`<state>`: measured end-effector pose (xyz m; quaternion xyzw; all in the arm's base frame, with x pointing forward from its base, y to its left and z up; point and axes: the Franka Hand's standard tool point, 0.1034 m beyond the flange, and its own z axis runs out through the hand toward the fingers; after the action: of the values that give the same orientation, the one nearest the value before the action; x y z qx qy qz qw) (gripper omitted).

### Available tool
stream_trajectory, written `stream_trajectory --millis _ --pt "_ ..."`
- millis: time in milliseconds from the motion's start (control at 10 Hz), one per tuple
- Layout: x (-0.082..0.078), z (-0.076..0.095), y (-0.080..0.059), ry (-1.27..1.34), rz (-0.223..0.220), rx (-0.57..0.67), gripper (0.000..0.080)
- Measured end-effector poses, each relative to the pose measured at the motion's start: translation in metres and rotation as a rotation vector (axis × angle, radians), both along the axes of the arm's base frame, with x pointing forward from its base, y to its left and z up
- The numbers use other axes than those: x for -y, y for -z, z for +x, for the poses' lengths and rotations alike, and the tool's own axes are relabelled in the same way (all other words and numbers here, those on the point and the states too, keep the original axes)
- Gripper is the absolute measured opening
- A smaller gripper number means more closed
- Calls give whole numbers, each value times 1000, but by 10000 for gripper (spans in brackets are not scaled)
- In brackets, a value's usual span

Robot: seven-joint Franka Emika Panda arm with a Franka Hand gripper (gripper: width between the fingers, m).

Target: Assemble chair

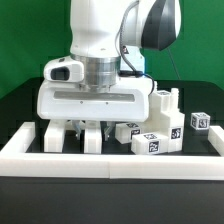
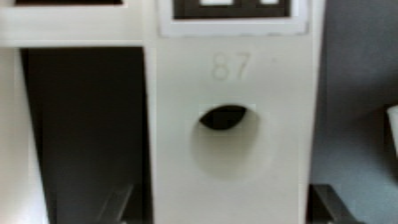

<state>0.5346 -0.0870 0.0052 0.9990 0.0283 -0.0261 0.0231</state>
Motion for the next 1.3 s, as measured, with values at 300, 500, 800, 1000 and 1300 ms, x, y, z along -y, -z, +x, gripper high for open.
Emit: stream_trajectory --millis 300,500,800,1000,1300 --pt "0 0 0 0 0 0 287" --pt "0 0 0 0 0 0 287" --pt "4 -1 -17 13 8 5 288" --pt "8 -1 -37 32 29 -12 288" --pt "9 7 -57 39 35 17 288"
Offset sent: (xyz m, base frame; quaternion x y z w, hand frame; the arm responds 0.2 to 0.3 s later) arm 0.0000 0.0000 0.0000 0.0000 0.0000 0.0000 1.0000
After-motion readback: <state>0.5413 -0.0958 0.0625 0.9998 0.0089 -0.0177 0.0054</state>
